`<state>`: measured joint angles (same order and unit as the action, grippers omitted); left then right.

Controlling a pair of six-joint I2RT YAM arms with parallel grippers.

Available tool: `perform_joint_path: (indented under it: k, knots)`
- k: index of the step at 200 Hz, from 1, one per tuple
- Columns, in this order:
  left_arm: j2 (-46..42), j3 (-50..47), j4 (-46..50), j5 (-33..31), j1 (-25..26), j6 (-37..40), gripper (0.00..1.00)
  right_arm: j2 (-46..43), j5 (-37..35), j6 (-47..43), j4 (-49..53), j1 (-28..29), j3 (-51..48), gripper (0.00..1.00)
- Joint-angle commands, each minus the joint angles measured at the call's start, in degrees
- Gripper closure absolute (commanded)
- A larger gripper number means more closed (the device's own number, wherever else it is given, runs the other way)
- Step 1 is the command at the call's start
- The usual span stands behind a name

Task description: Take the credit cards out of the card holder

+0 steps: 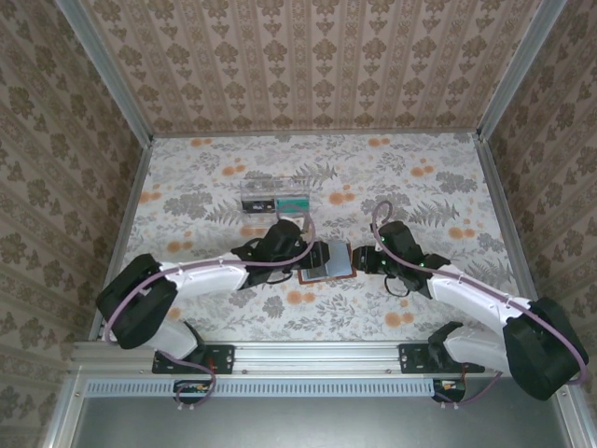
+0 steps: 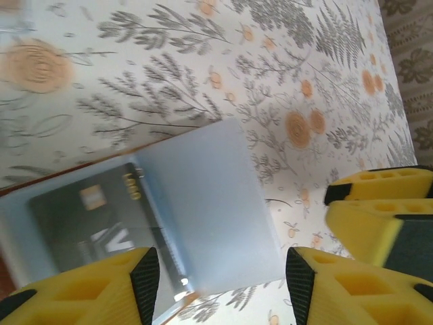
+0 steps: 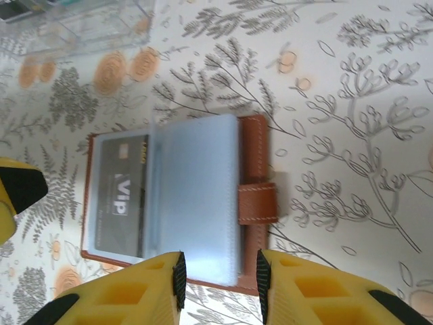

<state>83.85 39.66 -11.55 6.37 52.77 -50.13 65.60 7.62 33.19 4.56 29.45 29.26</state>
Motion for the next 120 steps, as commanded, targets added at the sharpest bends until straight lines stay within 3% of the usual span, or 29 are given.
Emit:
perform_joint_path:
  k: [1,28,89,120]
  knots:
    - [-3.27,-2.41,3.34,-2.39,-0.92,1.9,0.46,0.96,1.78,-0.4,0.01,1.48,3.25,0.64]
    - [-4.83,-4.73,3.33,-2.86,-2.05,1.71,0.51,2.54,2.05,-0.67,0.51,3.68,5.86,0.65]
    - [0.12,-4.73,-0.69,-0.43,-2.03,0.74,0.94,12.52,8.0,1.48,-2.81,5.97,10.61,0.69]
    - [3.2,-3.59,-1.84,0.55,-1.97,0.47,0.96,19.92,11.77,3.43,-5.18,5.97,12.52,0.72]
